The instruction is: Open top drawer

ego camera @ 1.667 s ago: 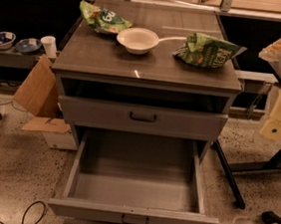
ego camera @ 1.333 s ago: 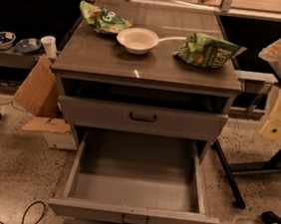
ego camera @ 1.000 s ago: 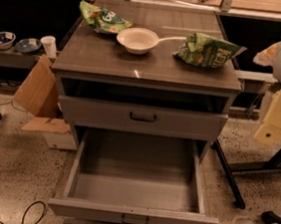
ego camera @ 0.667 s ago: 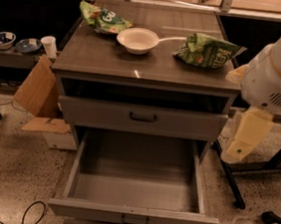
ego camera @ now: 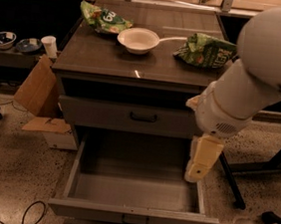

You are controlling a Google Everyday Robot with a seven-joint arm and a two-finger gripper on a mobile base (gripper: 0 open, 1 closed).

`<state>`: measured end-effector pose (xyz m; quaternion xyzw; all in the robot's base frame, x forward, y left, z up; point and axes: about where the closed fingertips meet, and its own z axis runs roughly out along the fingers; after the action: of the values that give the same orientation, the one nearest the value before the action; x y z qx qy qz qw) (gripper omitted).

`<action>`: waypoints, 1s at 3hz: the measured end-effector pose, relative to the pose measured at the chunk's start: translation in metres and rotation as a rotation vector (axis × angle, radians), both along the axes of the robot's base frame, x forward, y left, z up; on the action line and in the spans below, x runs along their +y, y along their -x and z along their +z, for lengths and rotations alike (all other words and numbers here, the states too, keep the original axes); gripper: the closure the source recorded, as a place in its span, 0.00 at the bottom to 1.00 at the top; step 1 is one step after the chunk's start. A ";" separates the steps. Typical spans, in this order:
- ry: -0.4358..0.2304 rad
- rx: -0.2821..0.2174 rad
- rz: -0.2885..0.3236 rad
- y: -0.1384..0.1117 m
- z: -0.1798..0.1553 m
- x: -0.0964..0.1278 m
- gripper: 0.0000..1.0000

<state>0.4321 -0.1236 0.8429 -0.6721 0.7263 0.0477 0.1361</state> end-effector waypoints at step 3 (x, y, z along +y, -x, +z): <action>0.074 0.097 0.099 -0.039 -0.094 0.077 0.00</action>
Offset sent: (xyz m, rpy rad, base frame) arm 0.0336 0.0752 -0.1015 -0.0615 0.1342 0.1213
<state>0.4715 -0.0465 0.7492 -0.7087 0.6992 0.0597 0.0732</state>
